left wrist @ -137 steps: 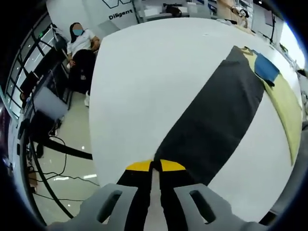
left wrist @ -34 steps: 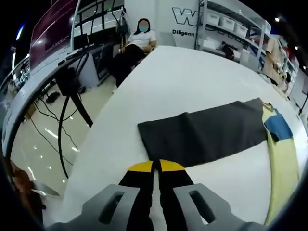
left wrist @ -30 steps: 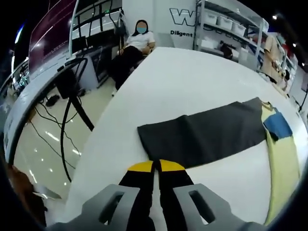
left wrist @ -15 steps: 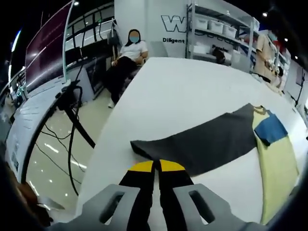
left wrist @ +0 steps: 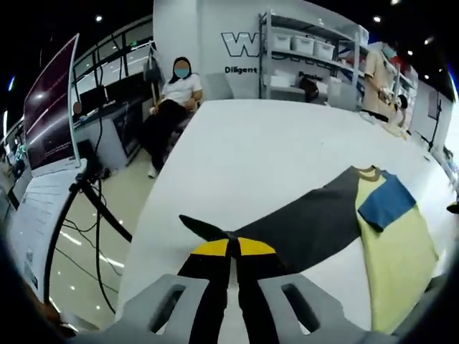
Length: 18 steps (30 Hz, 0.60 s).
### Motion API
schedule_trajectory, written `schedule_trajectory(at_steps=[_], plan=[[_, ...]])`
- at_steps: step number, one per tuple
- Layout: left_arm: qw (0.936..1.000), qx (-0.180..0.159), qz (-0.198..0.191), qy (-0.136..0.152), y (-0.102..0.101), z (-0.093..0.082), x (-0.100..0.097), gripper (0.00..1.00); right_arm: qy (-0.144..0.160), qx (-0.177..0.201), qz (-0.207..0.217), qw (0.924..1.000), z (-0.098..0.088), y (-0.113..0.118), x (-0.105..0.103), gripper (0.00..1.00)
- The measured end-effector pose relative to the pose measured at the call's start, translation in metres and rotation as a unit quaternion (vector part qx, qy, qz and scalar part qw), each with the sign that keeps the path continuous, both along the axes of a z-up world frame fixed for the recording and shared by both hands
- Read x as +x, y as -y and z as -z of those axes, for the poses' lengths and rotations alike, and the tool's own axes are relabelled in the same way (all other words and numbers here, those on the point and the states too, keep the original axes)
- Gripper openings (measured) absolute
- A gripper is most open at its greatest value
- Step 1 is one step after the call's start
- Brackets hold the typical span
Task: Fold the garment on the visible template until the final outline fits inside the template.
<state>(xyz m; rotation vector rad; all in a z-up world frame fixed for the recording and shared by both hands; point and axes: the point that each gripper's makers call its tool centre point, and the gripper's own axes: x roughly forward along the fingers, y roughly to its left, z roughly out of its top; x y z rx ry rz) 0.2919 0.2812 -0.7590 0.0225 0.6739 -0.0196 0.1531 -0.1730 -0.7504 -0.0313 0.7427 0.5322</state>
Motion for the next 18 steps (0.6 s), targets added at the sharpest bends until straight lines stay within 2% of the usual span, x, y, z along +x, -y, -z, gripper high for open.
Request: schedule_trajectory(at_steps=[8, 18], plan=[[0.9986, -0.010, 0.047, 0.022, 0.037, -0.023, 0.018, 0.00, -0.002, -0.001, -0.005, 1.0000, 0.002, 0.000, 0.000, 0.96], [0.9929, -0.022, 0.108, 0.045, 0.089, -0.048, 0.040, 0.00, -0.003, 0.000, -0.006, 1.0000, 0.003, -0.001, -0.001, 0.96]])
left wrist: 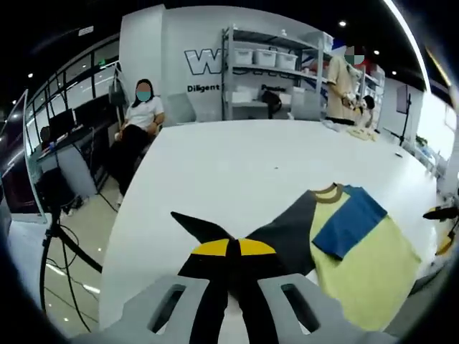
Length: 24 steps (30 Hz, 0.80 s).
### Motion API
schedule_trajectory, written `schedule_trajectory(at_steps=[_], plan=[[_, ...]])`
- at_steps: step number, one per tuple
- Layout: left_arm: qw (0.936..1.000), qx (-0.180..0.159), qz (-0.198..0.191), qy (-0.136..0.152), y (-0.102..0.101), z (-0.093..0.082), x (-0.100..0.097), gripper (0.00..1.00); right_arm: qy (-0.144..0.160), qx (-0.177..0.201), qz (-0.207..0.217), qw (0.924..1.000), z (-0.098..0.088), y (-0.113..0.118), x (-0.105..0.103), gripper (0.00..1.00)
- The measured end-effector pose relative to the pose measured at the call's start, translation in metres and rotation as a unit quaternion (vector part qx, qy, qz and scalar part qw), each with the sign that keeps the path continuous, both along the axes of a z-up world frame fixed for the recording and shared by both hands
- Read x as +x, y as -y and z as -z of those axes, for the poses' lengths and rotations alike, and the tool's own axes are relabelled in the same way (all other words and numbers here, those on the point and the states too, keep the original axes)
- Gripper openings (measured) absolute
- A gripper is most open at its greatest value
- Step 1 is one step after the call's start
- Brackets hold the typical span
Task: Fold the garment on the visible template until the final outline fits inside the template.
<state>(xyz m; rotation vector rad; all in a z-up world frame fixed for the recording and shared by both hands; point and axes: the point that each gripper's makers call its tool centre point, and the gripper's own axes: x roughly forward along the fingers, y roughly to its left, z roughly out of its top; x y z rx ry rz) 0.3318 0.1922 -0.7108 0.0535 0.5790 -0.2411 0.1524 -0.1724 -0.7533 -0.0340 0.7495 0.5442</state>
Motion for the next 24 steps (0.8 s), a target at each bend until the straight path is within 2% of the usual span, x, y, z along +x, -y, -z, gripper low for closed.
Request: schedule_trajectory(at_steps=[9, 17, 21, 24], plan=[[0.9987, -0.011, 0.047, 0.013, 0.042, -0.016, 0.011, 0.00, -0.004, -0.003, -0.004, 1.0000, 0.003, 0.000, -0.003, 0.97], [0.9955, -0.051, 0.076, 0.025, 0.080, -0.029, 0.018, 0.00, -0.004, 0.000, -0.002, 1.0000, 0.004, -0.001, -0.005, 0.96], [0.9941, -0.058, 0.088, 0.027, 0.095, -0.032, 0.019, 0.00, -0.005, 0.001, -0.001, 1.0000, 0.005, -0.001, -0.006, 0.96], [0.9904, -0.080, 0.109, 0.030, 0.116, -0.038, 0.021, 0.00, -0.007, 0.000, -0.005, 1.0000, 0.006, -0.004, -0.008, 0.96]])
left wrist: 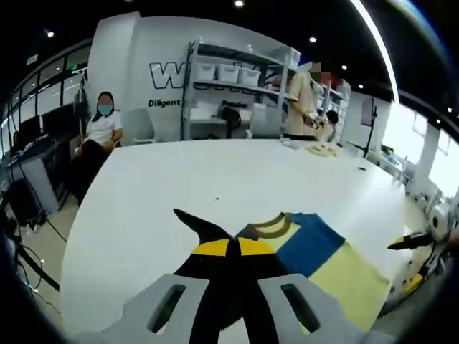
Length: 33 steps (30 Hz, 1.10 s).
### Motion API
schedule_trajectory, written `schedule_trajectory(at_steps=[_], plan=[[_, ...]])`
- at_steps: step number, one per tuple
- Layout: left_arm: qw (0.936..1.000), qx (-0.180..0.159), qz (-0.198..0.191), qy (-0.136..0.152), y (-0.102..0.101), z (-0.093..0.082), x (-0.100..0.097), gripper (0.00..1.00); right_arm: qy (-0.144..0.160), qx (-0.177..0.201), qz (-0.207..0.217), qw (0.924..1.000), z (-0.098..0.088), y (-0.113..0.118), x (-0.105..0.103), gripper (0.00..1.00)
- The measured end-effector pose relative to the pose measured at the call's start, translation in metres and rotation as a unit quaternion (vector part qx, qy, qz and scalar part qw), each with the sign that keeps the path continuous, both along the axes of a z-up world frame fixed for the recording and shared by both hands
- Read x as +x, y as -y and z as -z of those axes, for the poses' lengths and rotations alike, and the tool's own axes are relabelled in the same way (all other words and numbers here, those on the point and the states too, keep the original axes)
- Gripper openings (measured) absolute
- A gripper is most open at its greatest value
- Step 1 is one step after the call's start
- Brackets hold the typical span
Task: Fold the garment on the visible template until the final outline fits inside the template.
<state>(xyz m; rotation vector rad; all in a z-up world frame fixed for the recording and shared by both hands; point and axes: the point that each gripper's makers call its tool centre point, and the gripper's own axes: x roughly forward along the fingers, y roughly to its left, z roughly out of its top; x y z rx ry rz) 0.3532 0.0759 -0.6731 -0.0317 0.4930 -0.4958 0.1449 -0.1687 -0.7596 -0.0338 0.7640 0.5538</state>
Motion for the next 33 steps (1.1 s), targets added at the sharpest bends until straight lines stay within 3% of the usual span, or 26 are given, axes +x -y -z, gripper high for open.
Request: schedule_trajectory(at_steps=[5, 8, 10, 14, 20, 26, 33], plan=[[0.9995, 0.000, 0.032, 0.000, 0.025, -0.004, 0.000, 0.00, -0.002, 0.000, -0.004, 1.0000, 0.000, -0.001, 0.000, 0.96], [0.9978, -0.042, 0.051, -0.007, 0.045, -0.011, 0.002, 0.00, -0.002, -0.001, -0.003, 1.0000, 0.001, -0.002, 0.001, 0.98], [0.9979, -0.030, 0.056, -0.003, 0.051, -0.013, 0.004, 0.00, -0.002, -0.001, -0.005, 1.0000, 0.001, -0.003, 0.001, 0.98], [0.9967, -0.040, 0.070, 0.000, 0.064, -0.018, 0.005, 0.00, -0.003, -0.002, -0.009, 1.0000, 0.001, -0.004, 0.001, 0.98], [0.9939, -0.056, 0.095, 0.000, 0.101, -0.023, 0.009, 0.00, -0.006, -0.001, -0.009, 0.9999, 0.003, -0.003, 0.001, 0.97], [0.9912, -0.053, 0.121, -0.010, 0.134, -0.017, 0.006, 0.00, -0.008, -0.001, -0.007, 0.9999, 0.004, 0.000, 0.002, 0.97], [0.9893, -0.029, 0.142, -0.019, 0.168, 0.003, 0.001, 0.00, -0.008, 0.000, -0.004, 1.0000, 0.006, 0.003, 0.004, 0.97]])
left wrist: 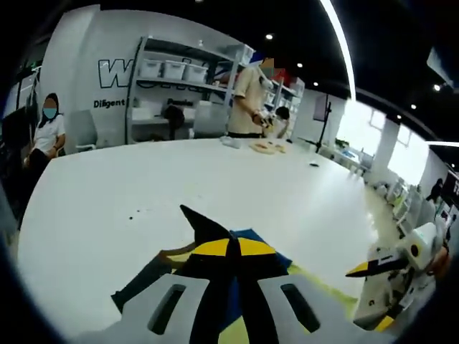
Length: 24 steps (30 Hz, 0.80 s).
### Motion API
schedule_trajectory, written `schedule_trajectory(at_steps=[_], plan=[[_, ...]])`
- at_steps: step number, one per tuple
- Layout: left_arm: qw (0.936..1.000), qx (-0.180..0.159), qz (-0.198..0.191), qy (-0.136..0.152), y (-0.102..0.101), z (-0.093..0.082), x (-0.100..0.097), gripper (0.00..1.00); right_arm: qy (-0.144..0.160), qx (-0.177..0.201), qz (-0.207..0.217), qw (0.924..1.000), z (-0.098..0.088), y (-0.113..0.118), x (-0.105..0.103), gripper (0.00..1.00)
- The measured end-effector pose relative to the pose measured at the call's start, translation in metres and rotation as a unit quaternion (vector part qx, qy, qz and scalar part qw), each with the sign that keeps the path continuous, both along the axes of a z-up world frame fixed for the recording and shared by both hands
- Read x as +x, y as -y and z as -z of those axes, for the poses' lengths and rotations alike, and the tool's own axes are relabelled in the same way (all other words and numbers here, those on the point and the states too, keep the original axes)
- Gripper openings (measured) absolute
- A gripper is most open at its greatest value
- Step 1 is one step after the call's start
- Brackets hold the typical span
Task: Fold the garment on the visible template until the final outline fits inside the template.
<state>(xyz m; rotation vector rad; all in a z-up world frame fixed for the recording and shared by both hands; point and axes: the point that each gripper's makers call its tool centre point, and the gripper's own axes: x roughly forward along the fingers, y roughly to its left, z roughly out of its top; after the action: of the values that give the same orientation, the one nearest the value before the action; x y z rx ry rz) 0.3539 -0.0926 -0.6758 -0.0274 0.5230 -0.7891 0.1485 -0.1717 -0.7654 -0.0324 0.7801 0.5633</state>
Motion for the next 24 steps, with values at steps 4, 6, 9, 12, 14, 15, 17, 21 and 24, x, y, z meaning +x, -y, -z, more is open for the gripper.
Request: schedule_trajectory(at_steps=[4, 6, 9, 12, 14, 15, 17, 21, 24], plan=[[0.9999, 0.002, 0.008, -0.007, 0.013, 0.011, -0.002, 0.00, -0.004, 0.000, -0.001, 1.0000, 0.002, 0.001, -0.001, 0.97], [0.9998, 0.005, 0.016, -0.009, 0.022, 0.017, -0.003, 0.00, -0.006, -0.001, 0.001, 1.0000, 0.003, 0.004, -0.001, 0.97], [0.9996, 0.007, 0.024, -0.012, 0.032, 0.023, -0.004, 0.00, -0.009, 0.000, 0.002, 1.0000, 0.004, 0.006, -0.001, 0.97], [0.9991, 0.012, 0.038, -0.016, 0.044, 0.030, -0.006, 0.00, -0.009, -0.001, 0.003, 1.0000, 0.005, 0.007, 0.000, 0.97], [0.9985, 0.015, 0.049, -0.022, 0.053, 0.037, -0.008, 0.00, -0.010, -0.002, 0.003, 0.9999, 0.006, 0.008, 0.001, 0.97], [0.9980, 0.019, 0.057, -0.022, 0.058, 0.040, -0.011, 0.00, -0.011, -0.002, 0.003, 0.9999, 0.006, 0.009, 0.001, 0.97], [0.9973, 0.021, 0.067, -0.022, 0.064, 0.043, -0.014, 0.00, -0.011, -0.001, 0.005, 0.9999, 0.007, 0.010, 0.002, 0.97], [0.9963, 0.023, 0.079, -0.027, 0.077, 0.051, -0.018, 0.00, -0.016, 0.000, 0.009, 0.9998, 0.010, 0.012, 0.001, 0.97], [0.9956, 0.026, 0.086, -0.029, 0.085, 0.059, -0.018, 0.00, -0.020, -0.001, 0.010, 0.9997, 0.013, 0.014, -0.001, 0.97]])
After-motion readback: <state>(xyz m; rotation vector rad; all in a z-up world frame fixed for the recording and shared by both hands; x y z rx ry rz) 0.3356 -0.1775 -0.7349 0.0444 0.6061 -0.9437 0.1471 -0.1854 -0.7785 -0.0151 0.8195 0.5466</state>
